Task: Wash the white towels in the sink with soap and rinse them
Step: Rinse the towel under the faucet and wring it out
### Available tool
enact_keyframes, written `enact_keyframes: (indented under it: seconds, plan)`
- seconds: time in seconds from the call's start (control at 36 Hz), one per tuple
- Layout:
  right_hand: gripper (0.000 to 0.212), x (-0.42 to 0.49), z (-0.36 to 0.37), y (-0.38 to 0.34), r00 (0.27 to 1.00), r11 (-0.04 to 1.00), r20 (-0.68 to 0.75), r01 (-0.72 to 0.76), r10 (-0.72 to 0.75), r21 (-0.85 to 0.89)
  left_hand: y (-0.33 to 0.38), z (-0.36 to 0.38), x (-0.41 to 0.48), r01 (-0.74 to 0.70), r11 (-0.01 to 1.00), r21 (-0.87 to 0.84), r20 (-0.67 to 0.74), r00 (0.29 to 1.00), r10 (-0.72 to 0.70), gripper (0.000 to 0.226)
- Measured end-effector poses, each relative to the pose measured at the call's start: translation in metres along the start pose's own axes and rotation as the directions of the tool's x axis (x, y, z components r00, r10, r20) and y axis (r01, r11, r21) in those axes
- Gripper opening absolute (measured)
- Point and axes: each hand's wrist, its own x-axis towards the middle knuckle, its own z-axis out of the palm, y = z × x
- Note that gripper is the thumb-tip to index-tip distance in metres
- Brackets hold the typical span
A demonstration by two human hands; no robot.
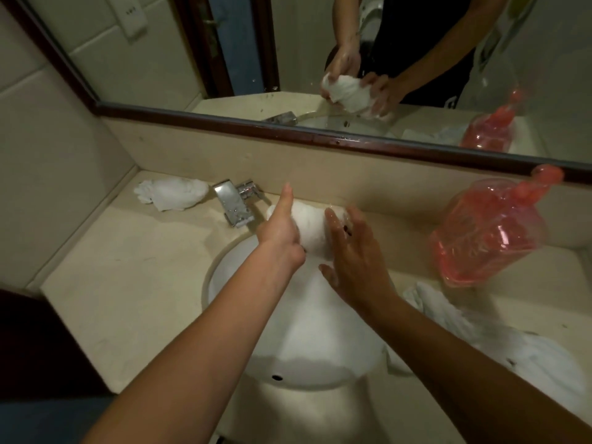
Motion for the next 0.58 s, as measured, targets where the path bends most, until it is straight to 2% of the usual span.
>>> enact_keyframes:
  seconds: [0.06,0.11,0.14,0.19,0.22,0.28,0.33,0.39,0.42,0.44,0.53,0.56,0.58]
  plan:
    - [0.116,0.001,0.005,0.002,0.996,0.997,0.043,-0.079,0.079,0.009,0.010,0.016,-0.049,-0.004,0.997,0.074,0.081,0.997,-0.002,0.104]
    - [0.105,0.009,-0.001,0.000,0.970,0.966,0.124,-0.225,0.210,0.124,0.015,0.020,-0.057,-0.058,0.989,0.134,0.152,0.988,0.038,0.084]
    - [0.097,0.015,-0.010,-0.002,0.937,0.918,0.193,-0.330,0.290,0.222,0.016,0.018,-0.053,-0.084,0.979,0.186,0.150,0.987,0.056,0.077]
    - [0.076,0.027,-0.033,-0.008,0.821,0.705,0.412,-0.558,0.395,0.437,0.023,0.007,-0.049,-0.166,0.952,0.257,0.203,0.972,0.115,0.071]
    - [0.070,0.032,-0.043,-0.011,0.769,0.567,0.513,-0.634,0.383,0.526,0.027,0.001,-0.045,-0.179,0.947,0.267,0.221,0.968,0.120,0.068]
    - [0.063,0.036,-0.054,-0.014,0.679,0.302,0.667,-0.734,0.308,0.608,0.033,-0.009,-0.035,-0.219,0.940,0.261,0.233,0.960,0.159,0.058]
    - [0.070,0.034,-0.052,-0.017,0.616,-0.015,0.770,-0.779,0.166,0.626,0.038,-0.018,-0.020,-0.277,0.940,0.200,0.280,0.935,0.216,0.054]
    - [0.077,0.029,-0.049,-0.025,0.585,-0.272,0.811,-0.783,-0.013,0.560,0.038,-0.024,-0.006,-0.284,0.951,0.123,0.386,0.897,0.218,0.063]
    - [0.075,0.028,-0.046,-0.030,0.596,-0.357,0.793,-0.773,-0.124,0.525,0.039,-0.023,-0.003,-0.267,0.961,0.075,0.463,0.863,0.203,0.062]
    - [0.071,0.028,-0.043,-0.037,0.614,-0.432,0.756,-0.759,-0.227,0.487,0.040,-0.022,0.000,-0.216,0.976,0.004,0.560,0.809,0.177,0.061]
    - [0.067,0.032,-0.026,-0.058,0.672,-0.623,0.592,-0.707,-0.446,0.333,0.045,-0.016,0.012,-0.078,0.991,-0.104,0.791,0.597,0.130,0.109]
    - [0.070,0.035,-0.020,-0.063,0.691,-0.683,0.531,-0.683,-0.490,0.260,0.048,-0.016,0.016,-0.039,0.991,-0.129,0.854,0.503,0.131,0.111]
    - [0.071,0.038,-0.016,-0.067,0.707,-0.730,0.486,-0.658,-0.514,0.185,0.049,-0.016,0.020,-0.019,0.989,-0.149,0.891,0.431,0.142,0.102]
